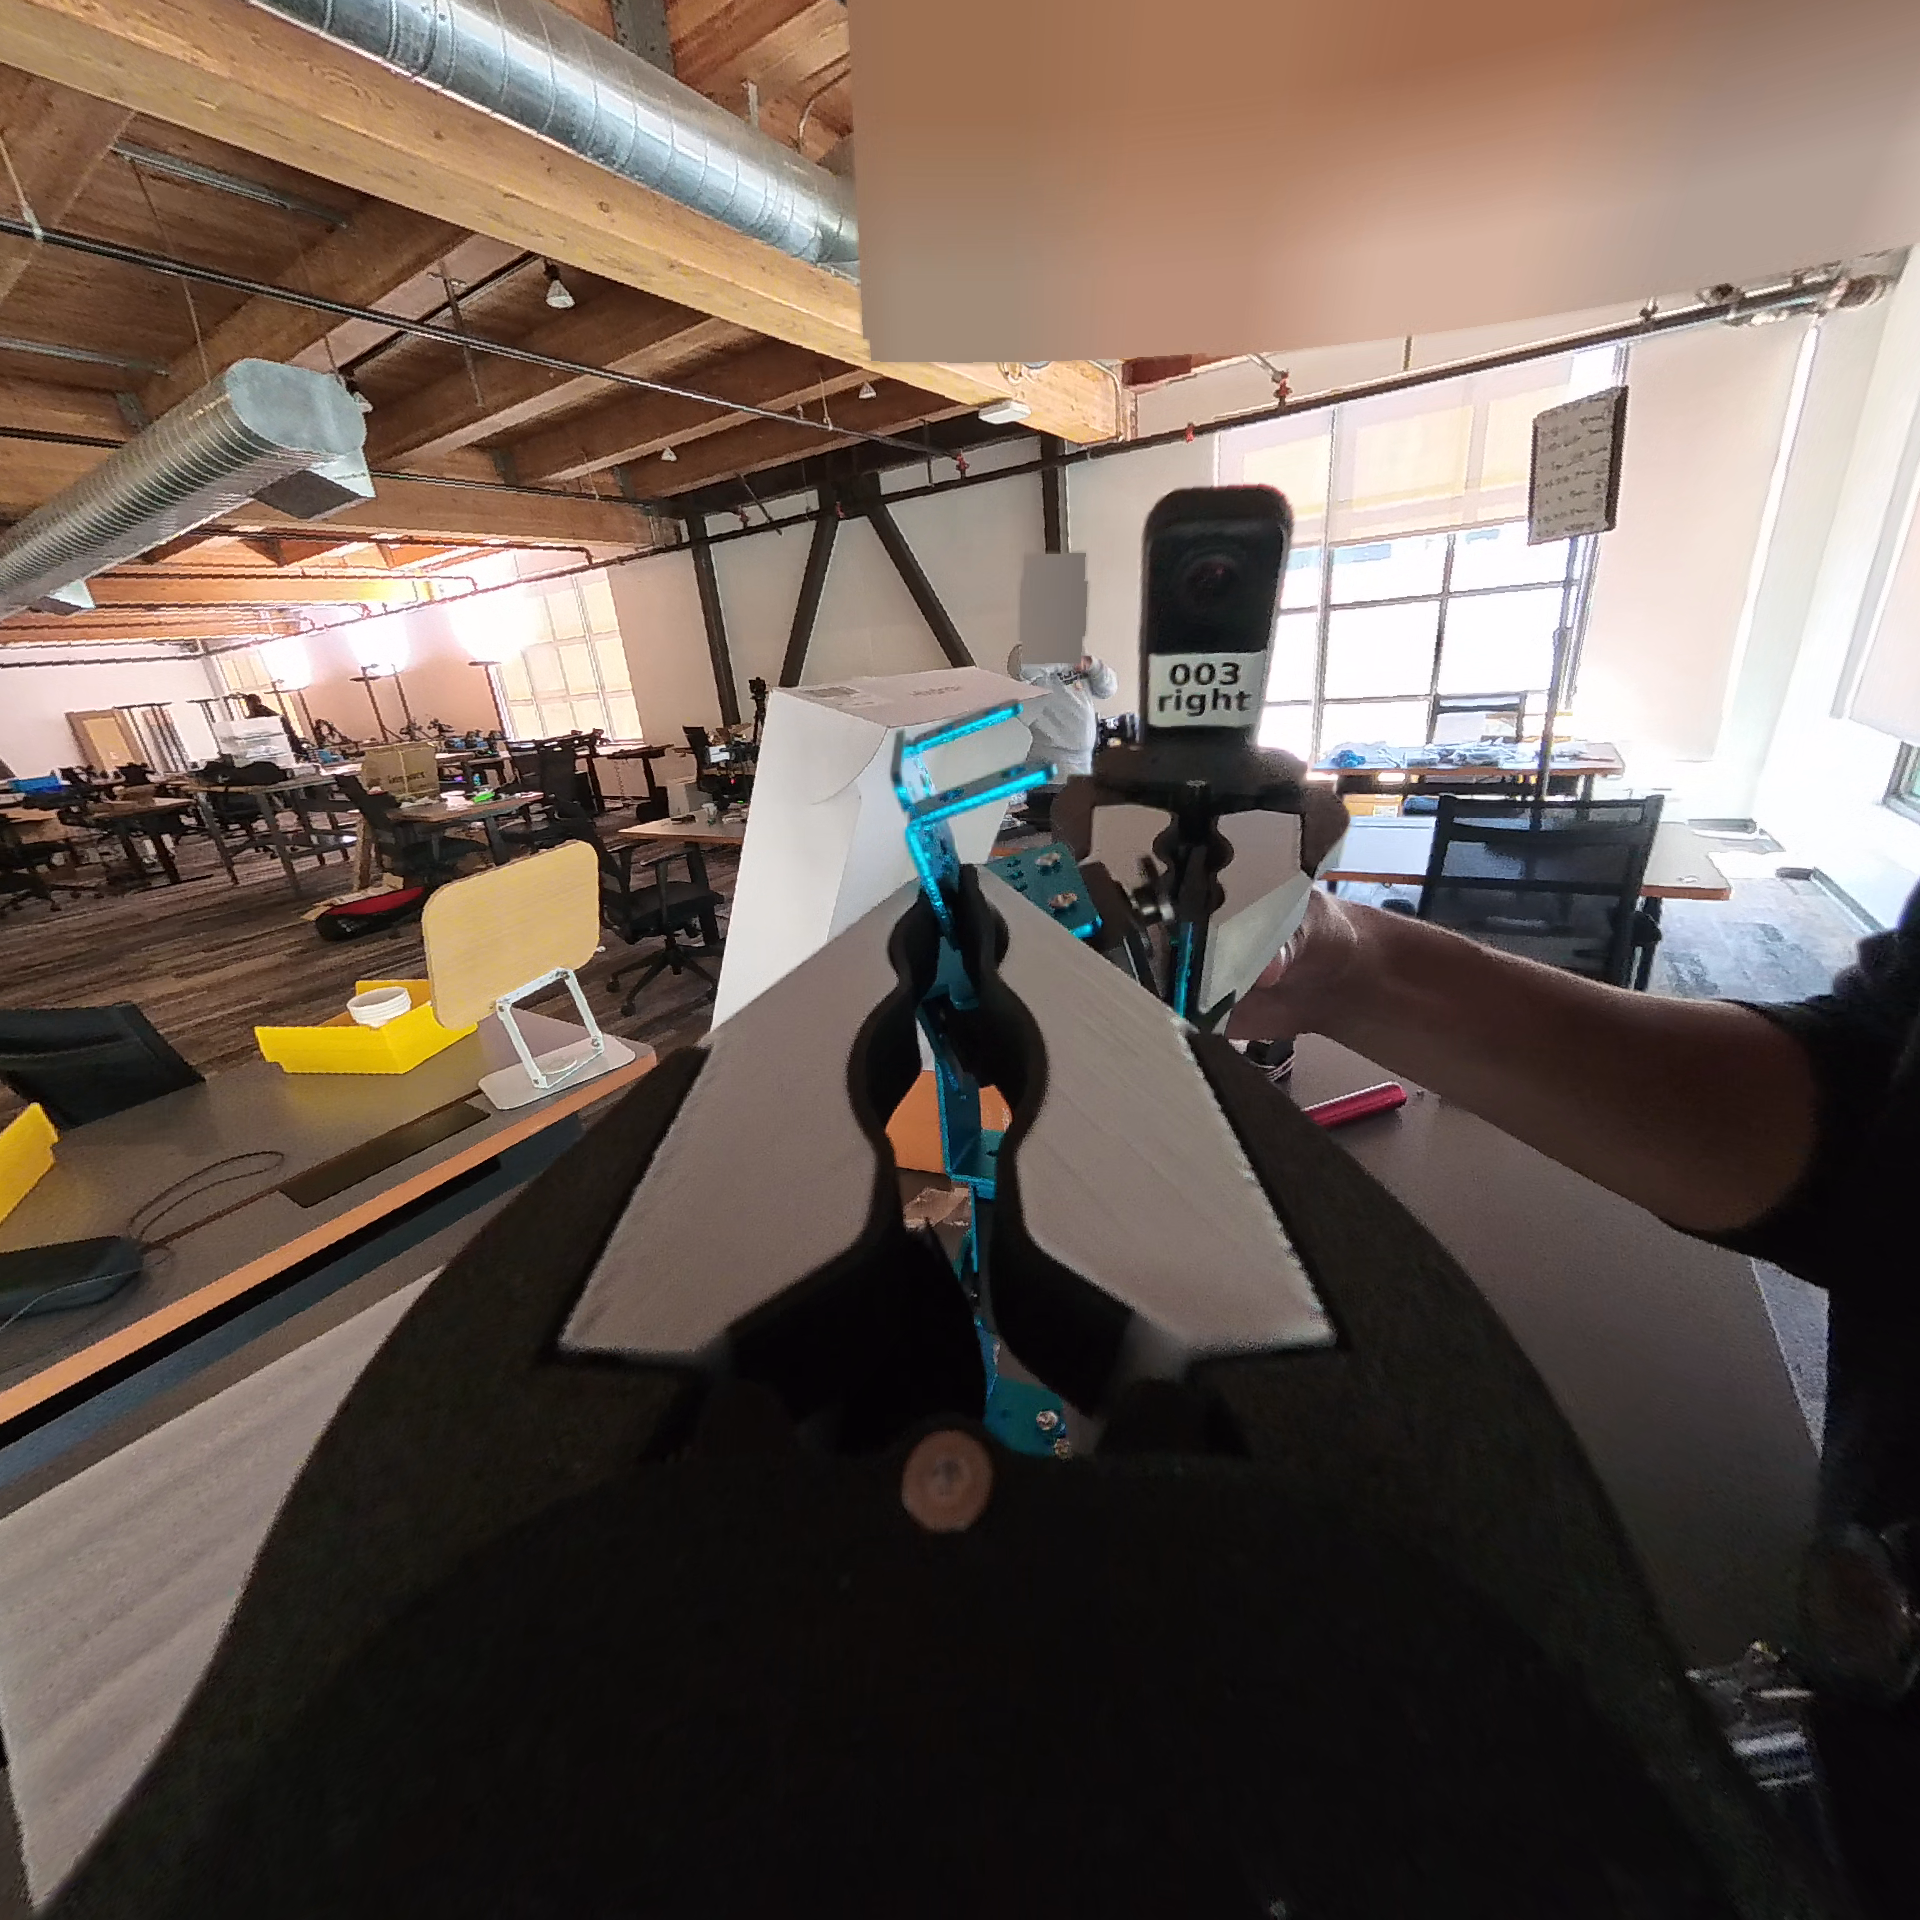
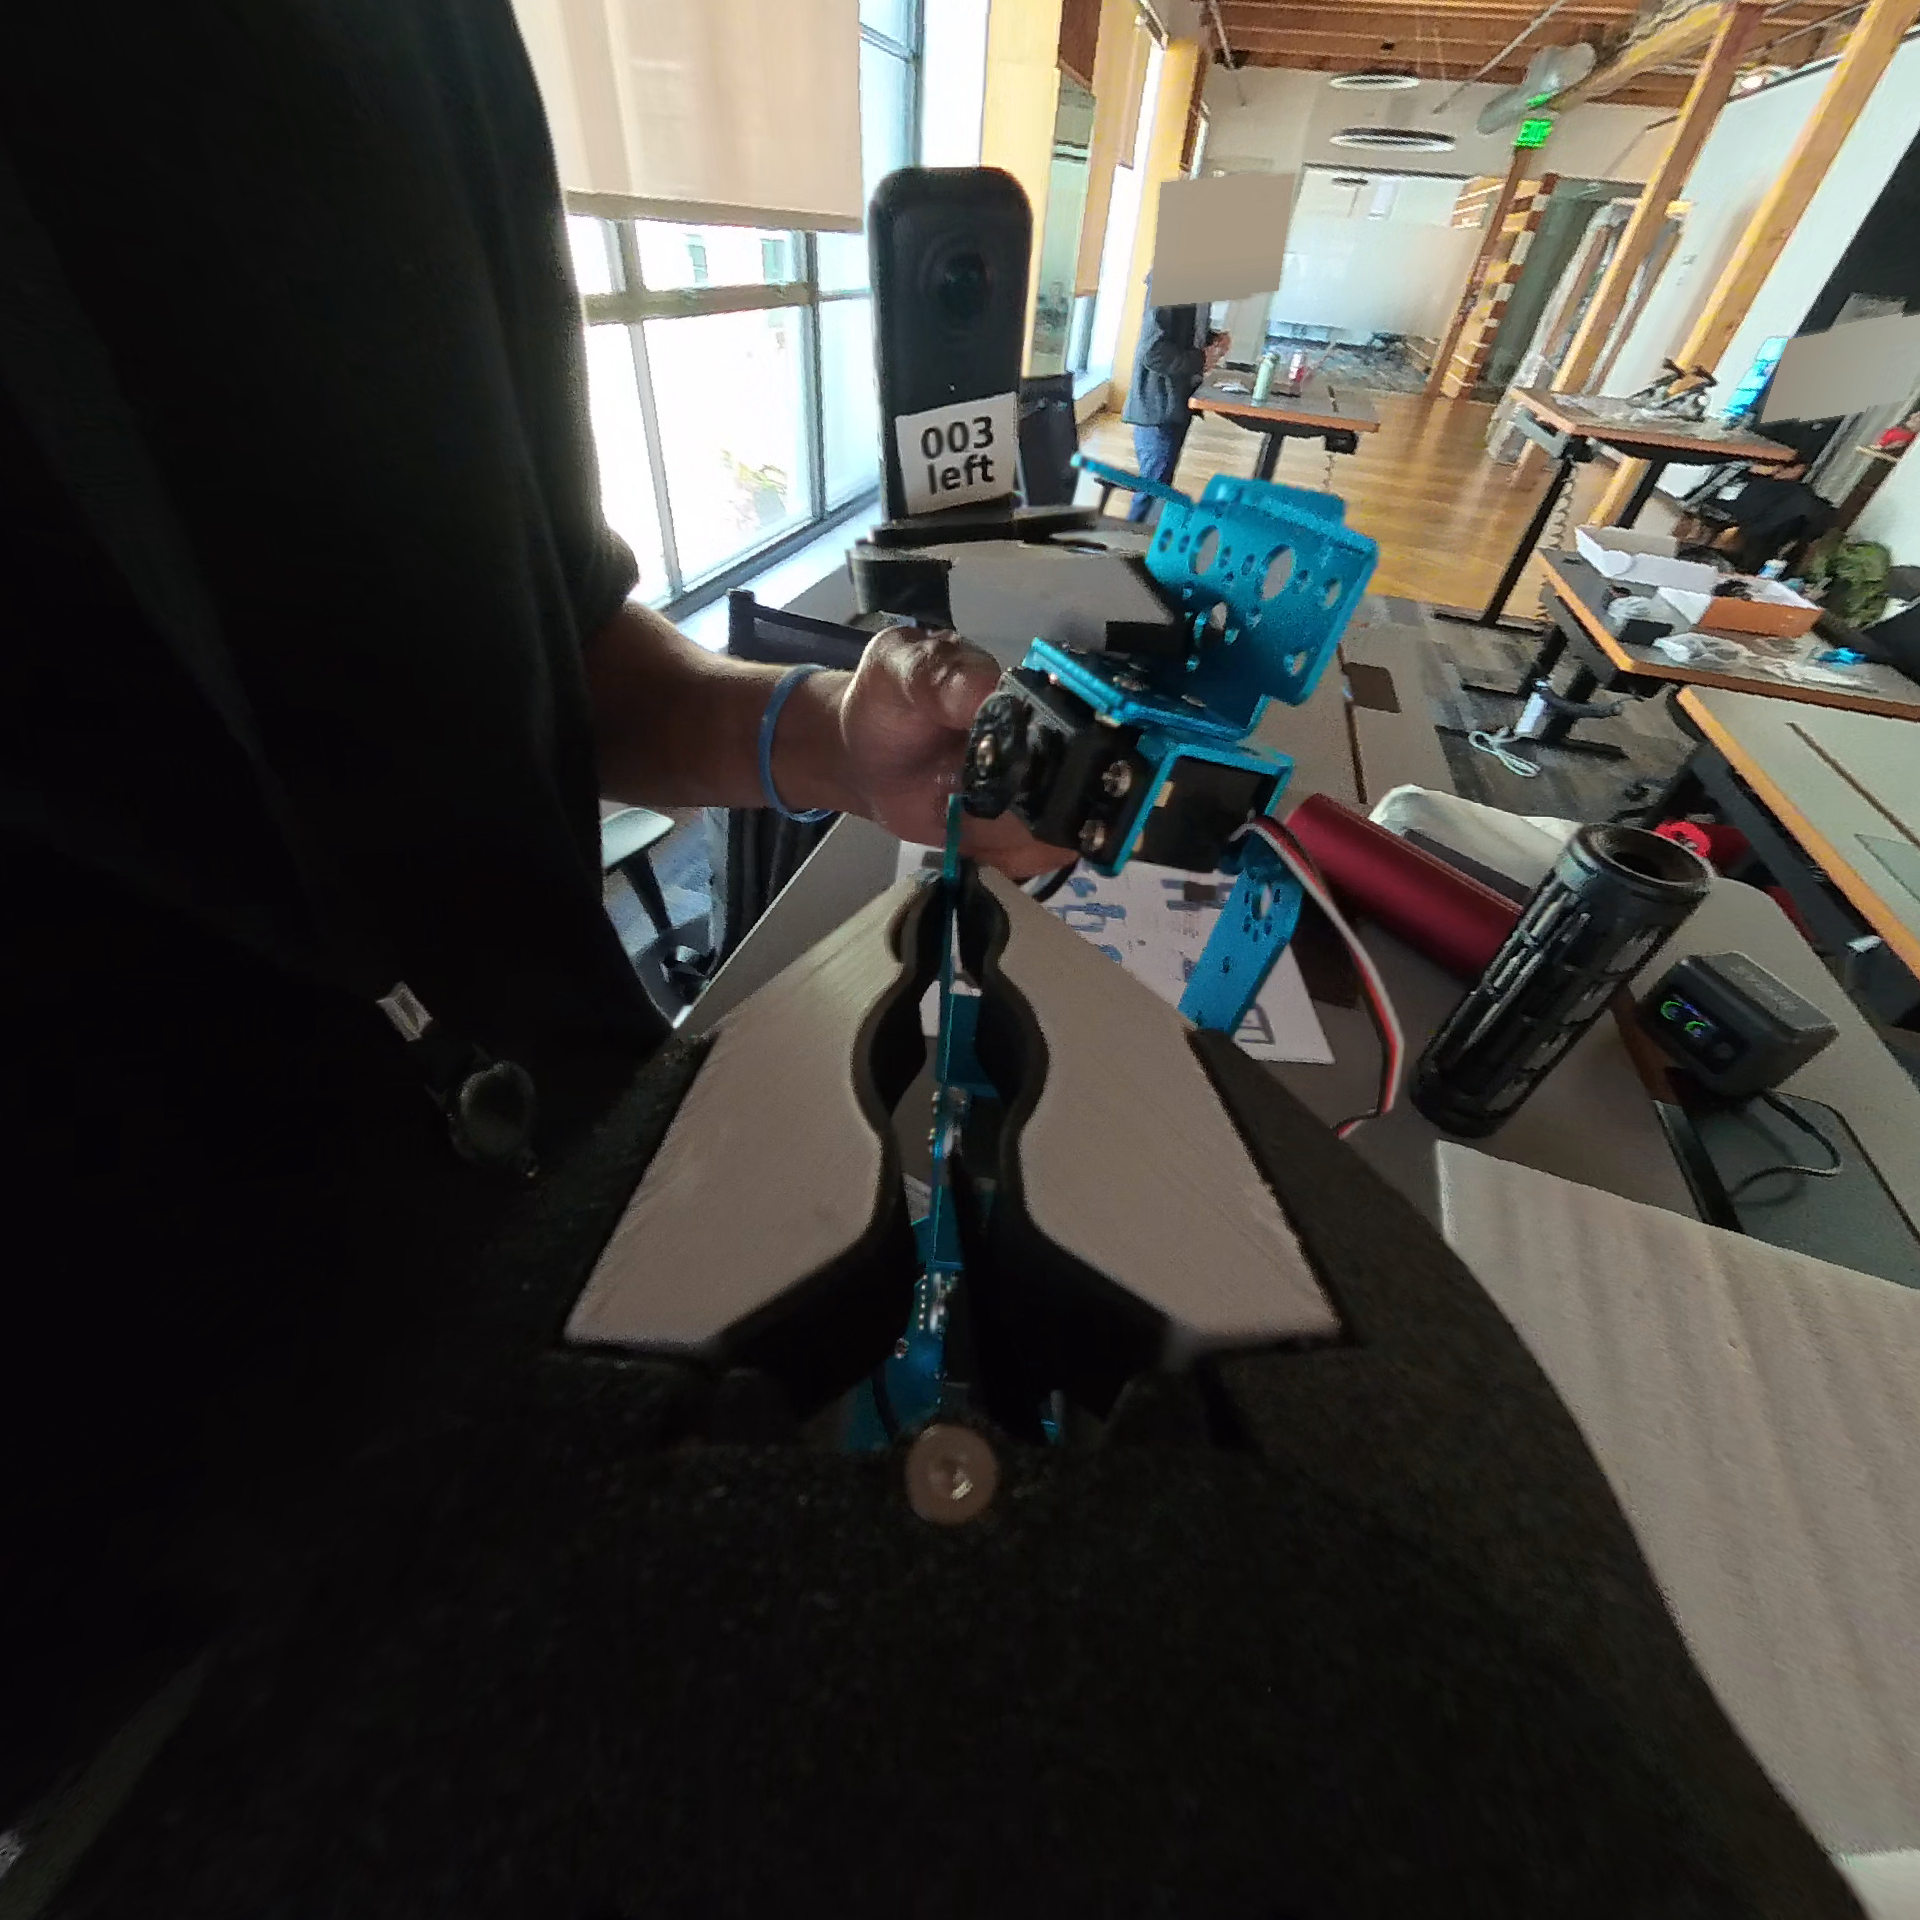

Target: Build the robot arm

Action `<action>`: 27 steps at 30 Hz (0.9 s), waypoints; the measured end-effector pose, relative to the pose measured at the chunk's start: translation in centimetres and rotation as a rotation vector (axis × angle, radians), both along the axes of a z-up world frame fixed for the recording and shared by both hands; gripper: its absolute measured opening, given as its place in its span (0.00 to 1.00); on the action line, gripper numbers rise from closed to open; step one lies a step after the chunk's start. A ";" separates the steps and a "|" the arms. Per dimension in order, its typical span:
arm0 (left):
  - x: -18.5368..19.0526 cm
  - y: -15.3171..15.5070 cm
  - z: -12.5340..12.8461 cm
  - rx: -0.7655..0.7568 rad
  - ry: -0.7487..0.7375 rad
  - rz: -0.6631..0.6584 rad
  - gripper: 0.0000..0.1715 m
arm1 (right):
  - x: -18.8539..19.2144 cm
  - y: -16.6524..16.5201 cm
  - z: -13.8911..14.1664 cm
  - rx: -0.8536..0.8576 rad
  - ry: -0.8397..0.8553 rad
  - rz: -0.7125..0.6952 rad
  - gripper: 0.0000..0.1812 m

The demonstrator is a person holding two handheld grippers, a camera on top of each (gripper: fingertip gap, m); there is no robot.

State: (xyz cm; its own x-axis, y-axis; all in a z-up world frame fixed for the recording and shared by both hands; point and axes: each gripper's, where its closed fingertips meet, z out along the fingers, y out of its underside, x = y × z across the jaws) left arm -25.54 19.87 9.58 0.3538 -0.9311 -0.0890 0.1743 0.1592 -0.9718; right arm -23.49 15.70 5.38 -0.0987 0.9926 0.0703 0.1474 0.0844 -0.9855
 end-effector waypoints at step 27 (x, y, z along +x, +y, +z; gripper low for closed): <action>0.1 -0.6 -0.4 0.081 0.052 -0.046 0.01 | 0.4 -0.8 0.2 -0.212 -0.094 -0.051 0.13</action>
